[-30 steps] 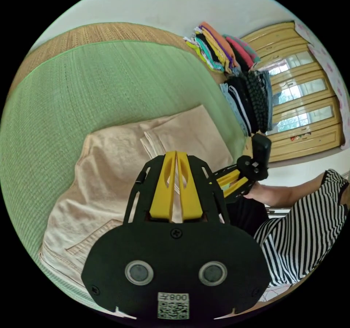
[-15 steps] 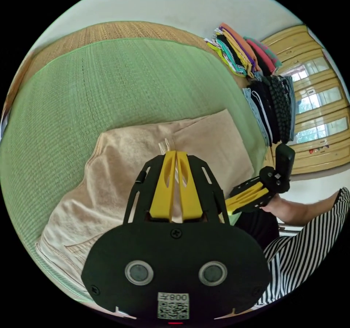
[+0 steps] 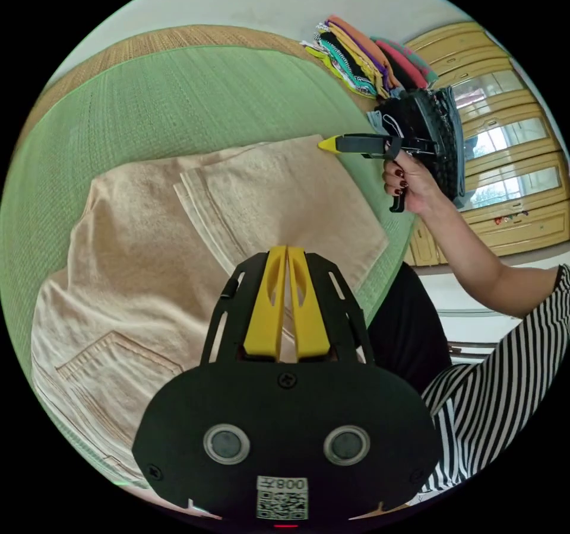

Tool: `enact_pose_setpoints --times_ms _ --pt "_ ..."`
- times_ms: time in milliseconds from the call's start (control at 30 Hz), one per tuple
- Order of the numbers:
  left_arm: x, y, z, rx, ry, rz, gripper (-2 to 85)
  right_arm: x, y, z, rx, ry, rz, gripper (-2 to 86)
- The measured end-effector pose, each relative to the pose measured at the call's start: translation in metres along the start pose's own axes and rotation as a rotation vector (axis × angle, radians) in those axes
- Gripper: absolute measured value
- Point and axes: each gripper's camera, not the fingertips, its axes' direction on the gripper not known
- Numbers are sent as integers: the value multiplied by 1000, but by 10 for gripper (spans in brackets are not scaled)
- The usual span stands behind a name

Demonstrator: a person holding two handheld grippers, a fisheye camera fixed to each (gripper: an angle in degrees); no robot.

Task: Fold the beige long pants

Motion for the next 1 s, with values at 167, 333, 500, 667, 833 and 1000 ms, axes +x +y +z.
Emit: enact_pose_setpoints --times_ms 167,333,500,667,833,1000 --pt "24 11 11 30 66 42 2 -13 78 -22 -42 -32 -126 1" --pt "25 16 37 -6 66 -12 6 23 131 -7 -114 -76 -20 2" --pt "51 17 33 98 85 52 26 65 160 -49 19 -138 77 6" --pt "99 2 68 75 72 199 75 127 182 -26 -57 -327 201 19" --pt "135 -12 104 39 -53 272 107 157 192 -26 -34 -427 232 23" --pt "155 -15 135 15 -236 270 92 171 196 -27 -27 -459 233 25"
